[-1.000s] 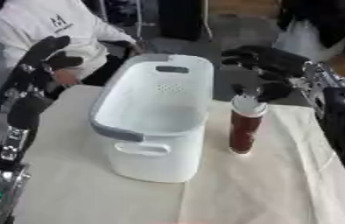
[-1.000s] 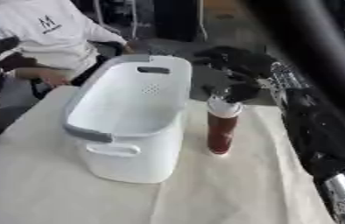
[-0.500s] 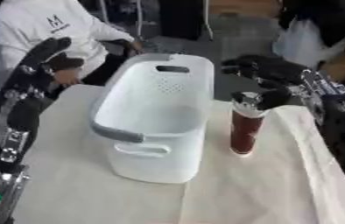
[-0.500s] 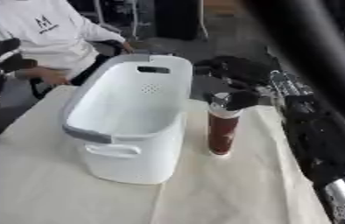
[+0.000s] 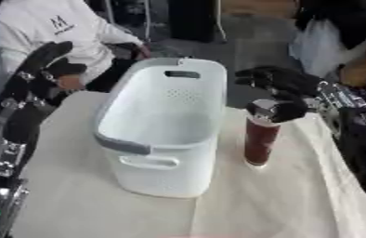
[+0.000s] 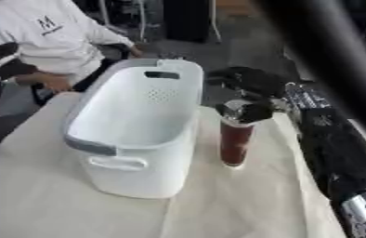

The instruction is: Pick up objects on the table and place them in the box.

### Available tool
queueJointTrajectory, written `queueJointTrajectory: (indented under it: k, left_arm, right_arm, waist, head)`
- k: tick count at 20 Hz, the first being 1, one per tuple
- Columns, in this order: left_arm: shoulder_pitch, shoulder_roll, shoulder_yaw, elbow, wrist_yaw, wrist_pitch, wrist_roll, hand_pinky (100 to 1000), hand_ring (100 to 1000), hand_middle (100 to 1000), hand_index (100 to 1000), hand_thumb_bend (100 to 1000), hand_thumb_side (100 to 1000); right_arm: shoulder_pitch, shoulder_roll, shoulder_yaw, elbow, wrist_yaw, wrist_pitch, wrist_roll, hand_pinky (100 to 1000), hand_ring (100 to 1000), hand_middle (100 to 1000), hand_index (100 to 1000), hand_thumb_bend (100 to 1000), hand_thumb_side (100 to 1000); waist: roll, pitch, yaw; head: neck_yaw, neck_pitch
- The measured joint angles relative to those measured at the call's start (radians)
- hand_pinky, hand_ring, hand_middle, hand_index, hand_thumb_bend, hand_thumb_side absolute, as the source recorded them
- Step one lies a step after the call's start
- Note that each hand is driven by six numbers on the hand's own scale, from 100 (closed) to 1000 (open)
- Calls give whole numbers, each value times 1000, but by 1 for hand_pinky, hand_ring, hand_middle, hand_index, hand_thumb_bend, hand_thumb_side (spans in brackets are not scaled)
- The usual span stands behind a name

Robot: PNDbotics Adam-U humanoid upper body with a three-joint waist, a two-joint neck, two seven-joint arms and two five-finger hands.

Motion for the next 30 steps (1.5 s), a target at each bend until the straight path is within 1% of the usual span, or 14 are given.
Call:
queueJointTrajectory:
  k: [8,13,16,30]
  left_arm:
    - [-7,0,0,0,2,-2,-3,1000,778,926,1000,449,1000]
    - [-9,-1,0,0,2,-2,-3,1000,778,926,1000,449,1000]
    - [-10,-1,0,0,2,-2,-3,1000,778,926,1000,450,1000]
    - [-18,-1,0,0,2,-4,-6,1000,777,926,1000,452,1000]
  right_arm:
    - [0,8,-5,3,-4,6,10,981,949,1000,1000,178,1000]
    - [0,9,-5,3,-4,7,16,983,949,1000,1000,175,1000]
    - [0,9,-7,3,-2,12,16,1000,952,1000,1000,176,1000]
    - [0,9,-26,10,46,82,-27,1000,964,1000,1000,173,1000]
  waist:
    - [1,10,2]
    - [1,11,6]
    - [1,13,8]
    - [1,22,11]
  head:
    - [0,-1]
    - [0,-2]
    - [0,-8]
    - [0,-9]
